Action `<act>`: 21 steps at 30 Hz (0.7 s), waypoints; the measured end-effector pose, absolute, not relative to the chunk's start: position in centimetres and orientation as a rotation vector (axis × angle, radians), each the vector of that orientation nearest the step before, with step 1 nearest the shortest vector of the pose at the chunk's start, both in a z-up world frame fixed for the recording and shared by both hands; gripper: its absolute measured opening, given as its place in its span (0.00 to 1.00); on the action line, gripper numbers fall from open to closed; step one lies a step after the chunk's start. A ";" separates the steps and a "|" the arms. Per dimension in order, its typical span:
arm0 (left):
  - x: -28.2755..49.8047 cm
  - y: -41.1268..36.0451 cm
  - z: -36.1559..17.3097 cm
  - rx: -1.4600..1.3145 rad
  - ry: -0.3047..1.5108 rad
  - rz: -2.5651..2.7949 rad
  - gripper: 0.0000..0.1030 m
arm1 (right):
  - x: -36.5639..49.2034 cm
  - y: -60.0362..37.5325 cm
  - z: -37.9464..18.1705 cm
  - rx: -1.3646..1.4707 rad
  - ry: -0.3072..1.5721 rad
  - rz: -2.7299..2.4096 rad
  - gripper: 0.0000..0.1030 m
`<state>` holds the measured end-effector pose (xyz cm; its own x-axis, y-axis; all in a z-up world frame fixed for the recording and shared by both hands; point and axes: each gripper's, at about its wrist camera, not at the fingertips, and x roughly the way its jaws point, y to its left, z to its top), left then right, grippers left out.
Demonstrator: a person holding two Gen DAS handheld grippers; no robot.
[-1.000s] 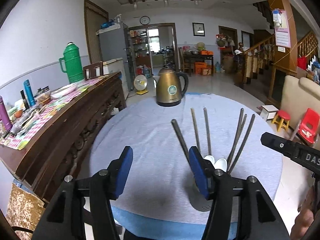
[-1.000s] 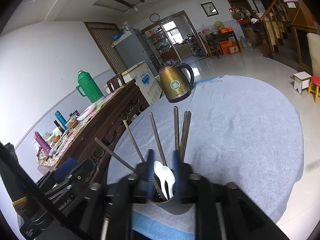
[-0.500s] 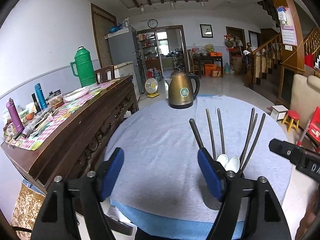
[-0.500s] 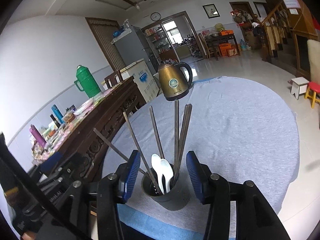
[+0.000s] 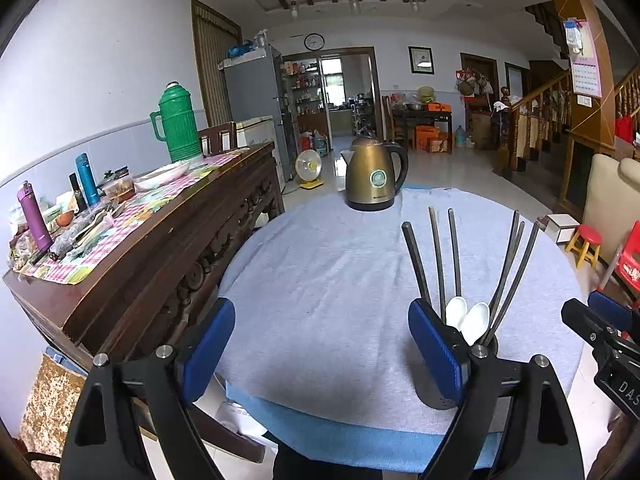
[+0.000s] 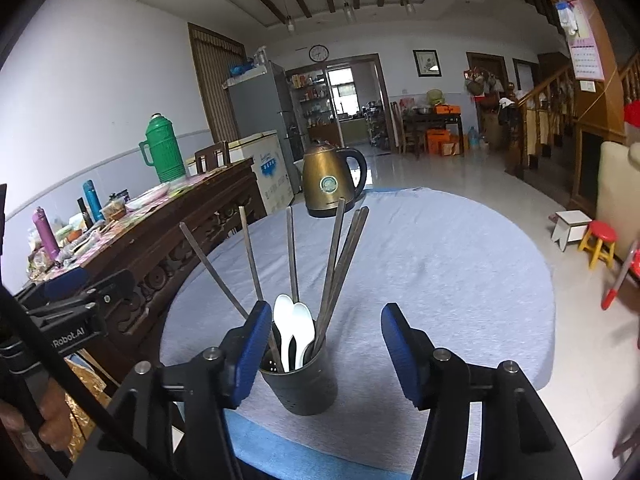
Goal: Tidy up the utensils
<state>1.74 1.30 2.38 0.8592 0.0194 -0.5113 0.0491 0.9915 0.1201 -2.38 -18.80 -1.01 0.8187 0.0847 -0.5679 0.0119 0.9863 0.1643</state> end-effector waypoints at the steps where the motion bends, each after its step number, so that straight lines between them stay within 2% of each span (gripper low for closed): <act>1: 1.7 1.4 2.3 0.129 0.540 -0.016 0.86 | -2.5 -18.8 -1.0 0.163 0.608 0.036 0.59; 5: 1.3 1.6 2.2 0.138 0.541 -0.001 0.87 | -2.8 -18.3 -0.9 0.156 0.601 0.036 0.59; 9: 1.0 1.9 1.9 0.133 0.551 0.003 0.92 | -3.4 -17.6 -0.8 0.130 0.591 0.026 0.61; 21: 0.5 2.1 0.7 0.169 0.590 0.044 0.93 | -3.5 -17.4 -1.2 0.142 0.613 0.031 0.62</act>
<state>0.55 2.06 0.68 0.8304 0.0894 -0.5500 0.0075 0.9852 0.1715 -3.45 -17.36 -1.19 0.8180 0.0714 -0.5707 0.0125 0.9898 0.1418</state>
